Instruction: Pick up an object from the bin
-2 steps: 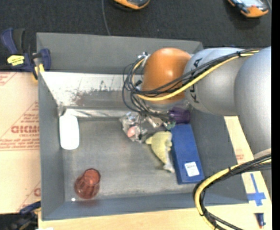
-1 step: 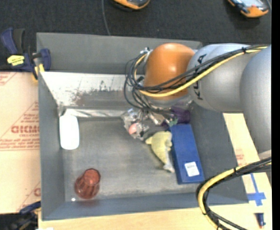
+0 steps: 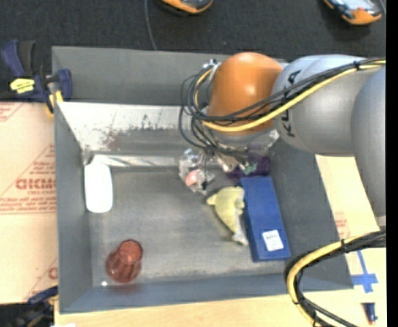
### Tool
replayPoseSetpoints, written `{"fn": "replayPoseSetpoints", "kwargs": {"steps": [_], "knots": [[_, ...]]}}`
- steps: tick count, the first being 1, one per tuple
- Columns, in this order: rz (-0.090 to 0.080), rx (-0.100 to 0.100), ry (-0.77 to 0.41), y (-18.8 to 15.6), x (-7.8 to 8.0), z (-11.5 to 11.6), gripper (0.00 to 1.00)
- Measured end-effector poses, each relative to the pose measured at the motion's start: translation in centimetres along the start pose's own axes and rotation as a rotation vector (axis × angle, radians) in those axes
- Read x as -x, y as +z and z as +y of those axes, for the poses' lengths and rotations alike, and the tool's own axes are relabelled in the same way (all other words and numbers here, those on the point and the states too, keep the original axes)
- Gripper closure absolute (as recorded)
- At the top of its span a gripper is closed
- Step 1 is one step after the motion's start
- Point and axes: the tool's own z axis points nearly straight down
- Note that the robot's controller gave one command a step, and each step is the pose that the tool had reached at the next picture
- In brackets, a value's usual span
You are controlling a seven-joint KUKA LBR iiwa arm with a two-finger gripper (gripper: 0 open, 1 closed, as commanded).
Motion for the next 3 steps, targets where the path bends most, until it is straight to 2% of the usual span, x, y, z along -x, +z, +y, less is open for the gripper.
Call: {"fn": "replayPoseSetpoints", "kwargs": {"steps": [1, 2, 3], "knots": [[0.007, 0.004, 0.002, -3.2, -0.1, 0.0, 1.00], [-0.001, 0.000, 0.005, -6.6, 0.2, -0.1, 1.00], [0.000, 0.000, 0.006, -8.0, 0.2, -0.1, 1.00]]}}
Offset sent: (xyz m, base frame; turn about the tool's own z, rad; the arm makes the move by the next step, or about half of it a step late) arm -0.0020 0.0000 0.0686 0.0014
